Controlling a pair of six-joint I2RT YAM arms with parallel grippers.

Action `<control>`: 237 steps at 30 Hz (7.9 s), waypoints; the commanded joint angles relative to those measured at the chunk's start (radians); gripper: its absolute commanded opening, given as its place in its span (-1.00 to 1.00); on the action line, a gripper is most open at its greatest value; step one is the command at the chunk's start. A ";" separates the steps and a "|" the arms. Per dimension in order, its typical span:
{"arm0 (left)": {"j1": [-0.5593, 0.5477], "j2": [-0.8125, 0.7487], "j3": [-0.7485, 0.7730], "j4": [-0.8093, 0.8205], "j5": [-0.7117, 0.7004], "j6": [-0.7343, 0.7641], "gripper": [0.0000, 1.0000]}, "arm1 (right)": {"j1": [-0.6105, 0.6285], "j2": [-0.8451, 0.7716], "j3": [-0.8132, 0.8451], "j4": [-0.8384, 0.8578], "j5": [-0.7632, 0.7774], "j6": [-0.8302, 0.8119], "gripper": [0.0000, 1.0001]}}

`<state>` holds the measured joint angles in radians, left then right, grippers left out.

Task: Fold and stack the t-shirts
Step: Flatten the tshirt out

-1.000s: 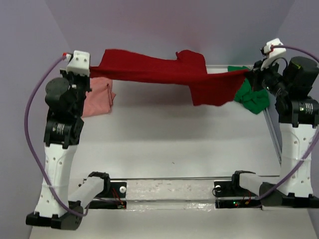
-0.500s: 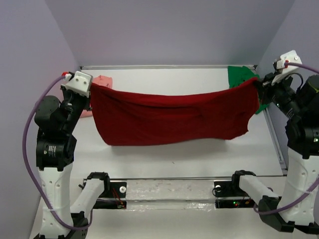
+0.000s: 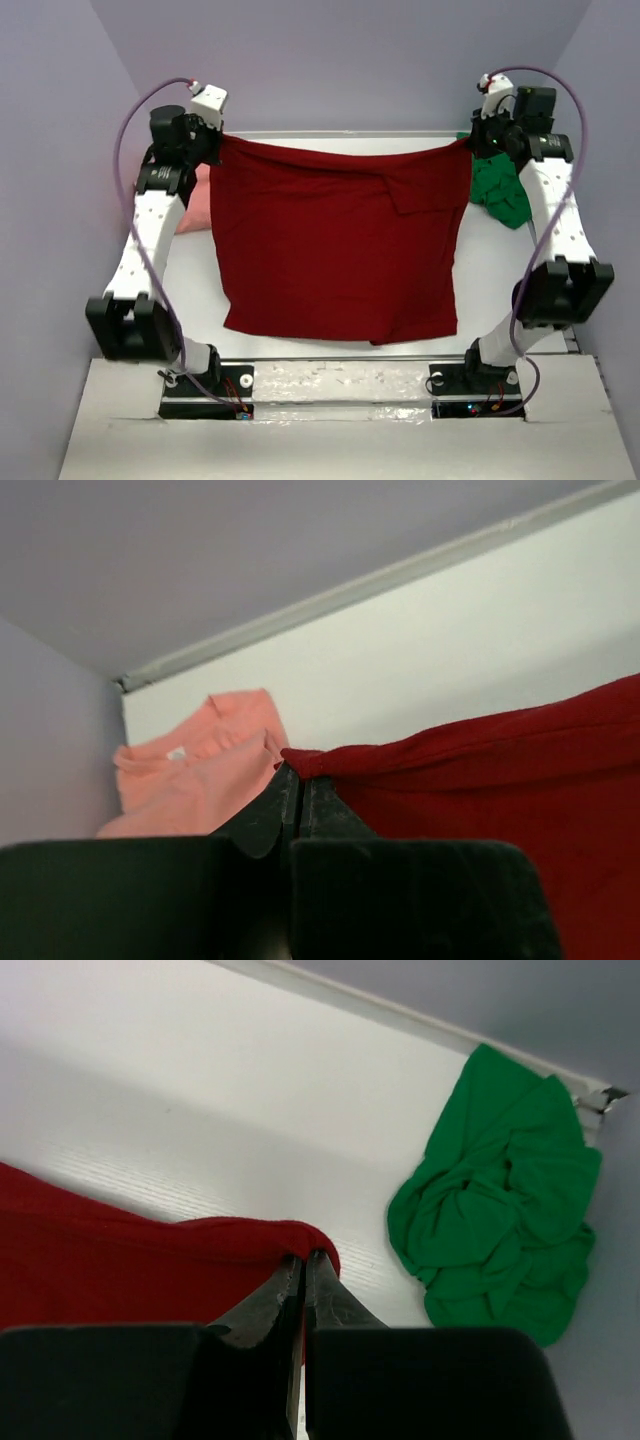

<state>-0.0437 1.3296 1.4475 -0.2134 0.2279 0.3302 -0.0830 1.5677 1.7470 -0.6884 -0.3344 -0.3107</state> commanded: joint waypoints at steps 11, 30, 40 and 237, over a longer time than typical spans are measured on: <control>0.001 0.554 0.846 -0.136 -0.006 -0.060 -1.00 | 0.002 0.519 0.921 -0.152 -0.026 0.022 -1.00; 0.011 -0.483 -0.301 -0.251 0.281 0.190 -0.17 | 0.002 -0.581 -0.300 -0.202 -0.074 -0.022 -0.20; 0.011 -0.479 -0.132 -0.324 0.218 0.233 0.68 | 0.002 -0.505 -0.138 -0.212 0.045 0.002 0.99; -0.045 1.255 0.873 -0.402 -0.314 -0.036 -1.00 | 0.121 -0.178 -0.707 -0.094 0.219 0.013 -1.00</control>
<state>-0.1242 2.5313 2.2570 -0.5358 0.0357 0.2489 0.0410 1.4307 1.0370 -0.7769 -0.1123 -0.3065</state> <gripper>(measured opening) 0.010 0.010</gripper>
